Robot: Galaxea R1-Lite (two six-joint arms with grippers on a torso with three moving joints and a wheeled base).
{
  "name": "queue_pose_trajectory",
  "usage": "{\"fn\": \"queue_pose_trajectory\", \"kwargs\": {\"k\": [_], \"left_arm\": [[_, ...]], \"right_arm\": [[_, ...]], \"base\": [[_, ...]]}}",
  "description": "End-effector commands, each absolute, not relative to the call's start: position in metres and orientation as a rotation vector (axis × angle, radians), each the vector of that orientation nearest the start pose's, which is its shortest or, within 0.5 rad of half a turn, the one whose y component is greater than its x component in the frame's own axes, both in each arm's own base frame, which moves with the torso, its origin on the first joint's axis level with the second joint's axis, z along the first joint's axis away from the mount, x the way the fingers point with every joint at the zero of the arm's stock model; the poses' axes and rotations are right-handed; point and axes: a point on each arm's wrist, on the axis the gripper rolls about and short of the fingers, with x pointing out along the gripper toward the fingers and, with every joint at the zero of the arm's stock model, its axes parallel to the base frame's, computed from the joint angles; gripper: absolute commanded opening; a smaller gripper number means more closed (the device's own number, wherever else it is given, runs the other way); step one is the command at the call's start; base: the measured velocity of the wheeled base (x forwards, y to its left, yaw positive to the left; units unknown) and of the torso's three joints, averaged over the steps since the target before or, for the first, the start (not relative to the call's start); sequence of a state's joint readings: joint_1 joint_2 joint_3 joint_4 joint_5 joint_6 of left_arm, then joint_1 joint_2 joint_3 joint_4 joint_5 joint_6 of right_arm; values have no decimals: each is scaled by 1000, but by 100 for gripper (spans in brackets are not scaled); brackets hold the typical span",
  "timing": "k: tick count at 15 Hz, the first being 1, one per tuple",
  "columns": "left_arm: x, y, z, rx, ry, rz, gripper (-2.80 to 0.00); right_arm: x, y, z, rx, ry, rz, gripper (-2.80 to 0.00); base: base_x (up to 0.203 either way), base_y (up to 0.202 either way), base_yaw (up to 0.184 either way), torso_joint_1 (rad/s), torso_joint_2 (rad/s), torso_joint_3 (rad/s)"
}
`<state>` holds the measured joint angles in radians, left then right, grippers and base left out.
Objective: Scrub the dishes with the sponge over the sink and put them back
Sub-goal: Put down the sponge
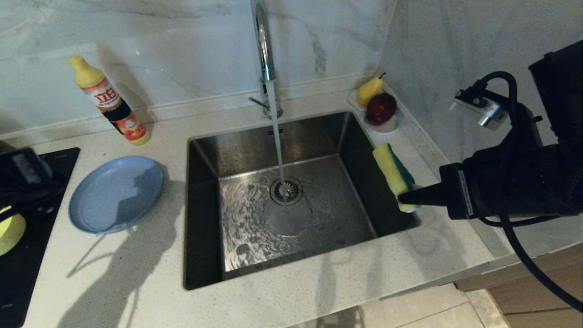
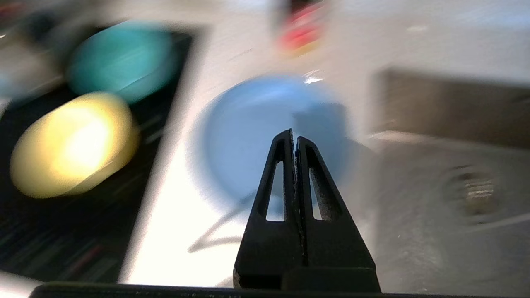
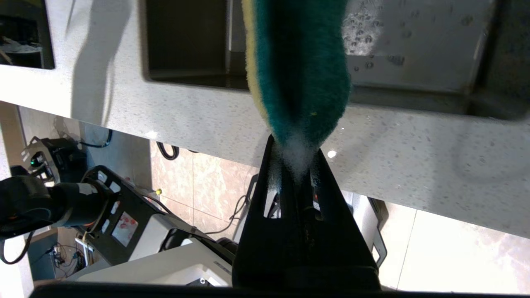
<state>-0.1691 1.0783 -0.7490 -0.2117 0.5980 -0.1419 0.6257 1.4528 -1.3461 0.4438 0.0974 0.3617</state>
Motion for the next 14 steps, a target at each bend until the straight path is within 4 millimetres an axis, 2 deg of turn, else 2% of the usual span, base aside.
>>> {"fn": "queue_pose_trajectory", "kwargs": {"k": [1,4,6,9,11,12,14], "left_arm": [[77,4,241,-121,-4,548,-280],[32,12,215,-142,-67,623,-280],[8,14,192,-144,-73,640,-280],[-13,16,154,-139,-70,670,-280],[-24,16,122,-117,-66,669,-280],[-28,15,109,-108,-71,633,-280],[-30,10,97,-72,-56,399,-280]], "right_arm": [[187,138,300,192,665,595,-280],[185,136,301,192,660,597,-280],[185,136,301,192,660,597,-280],[182,135,301,192,662,596,-280],[181,134,297,188,673,593,-280],[182,134,296,186,677,593,-280],[182,135,296,182,673,594,-280]], "base": [[0,0,0,0,0,0],[0,0,0,0,0,0],[0,0,0,0,0,0],[0,0,0,0,0,0],[0,0,0,0,0,0],[0,0,0,0,0,0],[0,0,0,0,0,0]]}}
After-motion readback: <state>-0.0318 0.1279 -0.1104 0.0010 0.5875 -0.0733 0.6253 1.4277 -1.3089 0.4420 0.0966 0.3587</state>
